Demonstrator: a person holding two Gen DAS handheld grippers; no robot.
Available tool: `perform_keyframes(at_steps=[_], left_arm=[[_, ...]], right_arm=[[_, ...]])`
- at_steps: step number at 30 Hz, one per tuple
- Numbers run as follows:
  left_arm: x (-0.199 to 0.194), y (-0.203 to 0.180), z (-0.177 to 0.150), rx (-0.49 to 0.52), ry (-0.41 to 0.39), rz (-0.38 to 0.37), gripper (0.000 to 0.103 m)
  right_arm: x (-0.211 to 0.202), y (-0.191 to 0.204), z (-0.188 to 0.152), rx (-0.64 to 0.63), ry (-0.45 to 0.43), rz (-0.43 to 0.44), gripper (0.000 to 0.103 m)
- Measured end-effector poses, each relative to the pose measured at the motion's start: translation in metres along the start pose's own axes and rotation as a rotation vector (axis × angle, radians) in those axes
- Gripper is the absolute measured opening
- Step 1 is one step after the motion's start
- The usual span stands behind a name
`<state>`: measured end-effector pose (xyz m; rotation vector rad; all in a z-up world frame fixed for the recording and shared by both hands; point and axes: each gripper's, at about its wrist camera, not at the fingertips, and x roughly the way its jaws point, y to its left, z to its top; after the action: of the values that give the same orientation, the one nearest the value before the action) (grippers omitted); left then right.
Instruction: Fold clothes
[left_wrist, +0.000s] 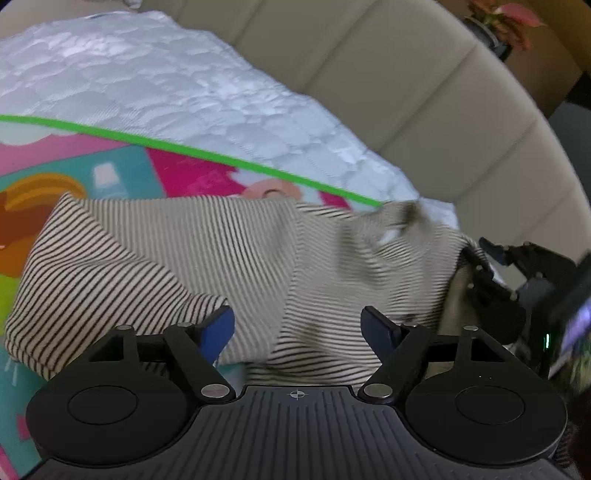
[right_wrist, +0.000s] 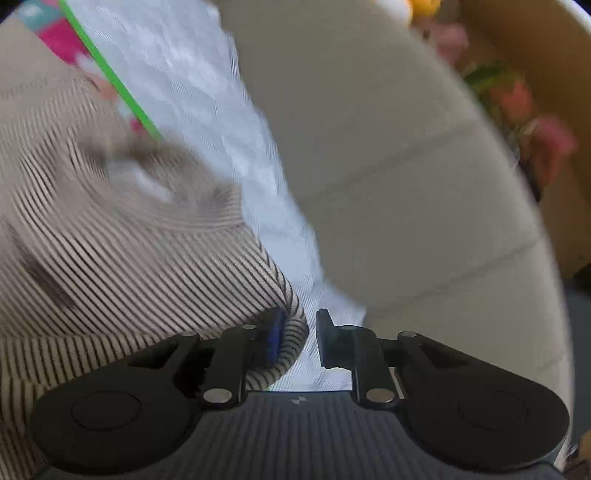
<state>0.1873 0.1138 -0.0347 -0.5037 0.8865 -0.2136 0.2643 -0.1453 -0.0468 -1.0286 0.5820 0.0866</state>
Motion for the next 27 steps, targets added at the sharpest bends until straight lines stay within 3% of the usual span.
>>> perform_keyframes(at_steps=[2,5,7,10,12,17,20,22,23,24,26,27], left_arm=[[0.002,0.005,0.004,0.000,-0.009,0.009,0.075],[0.002,0.014,0.009,0.005,-0.041,0.074,0.075],[0.001,0.022,0.013,-0.006,-0.061,0.110,0.074],[-0.004,0.032,0.021,-0.046,-0.101,0.177,0.077],[-0.007,0.036,0.024,-0.059,-0.121,0.227,0.077],[-0.014,0.038,0.026,-0.116,-0.128,0.216,0.085],[-0.020,0.034,0.024,-0.103,-0.135,0.222,0.089],[-0.023,0.033,0.023,-0.105,-0.140,0.218,0.090],[-0.025,0.033,0.023,-0.111,-0.141,0.215,0.090],[-0.027,0.033,0.022,-0.118,-0.142,0.212,0.091],[-0.032,0.034,0.020,-0.128,-0.147,0.212,0.091],[-0.035,0.034,0.018,-0.131,-0.150,0.216,0.093]], right_arm=[[0.019,0.002,-0.007,-0.010,0.039,0.020,0.030],[0.010,-0.013,-0.012,0.089,-0.002,0.051,0.035],[-0.010,-0.031,-0.014,0.191,-0.046,0.074,0.056],[-0.067,-0.052,-0.026,0.306,-0.145,0.158,0.071],[-0.109,-0.053,-0.038,0.354,-0.177,0.262,0.072],[-0.199,-0.004,-0.064,0.400,-0.188,0.537,0.072],[-0.227,0.044,-0.061,0.363,-0.206,0.635,0.072],[-0.233,0.073,-0.055,0.334,-0.198,0.657,0.072],[-0.235,0.087,-0.052,0.313,-0.189,0.656,0.071],[-0.232,0.097,-0.049,0.282,-0.184,0.640,0.063],[-0.222,0.100,-0.044,0.235,-0.199,0.604,0.038],[-0.217,0.097,-0.040,0.226,-0.196,0.593,0.012]])
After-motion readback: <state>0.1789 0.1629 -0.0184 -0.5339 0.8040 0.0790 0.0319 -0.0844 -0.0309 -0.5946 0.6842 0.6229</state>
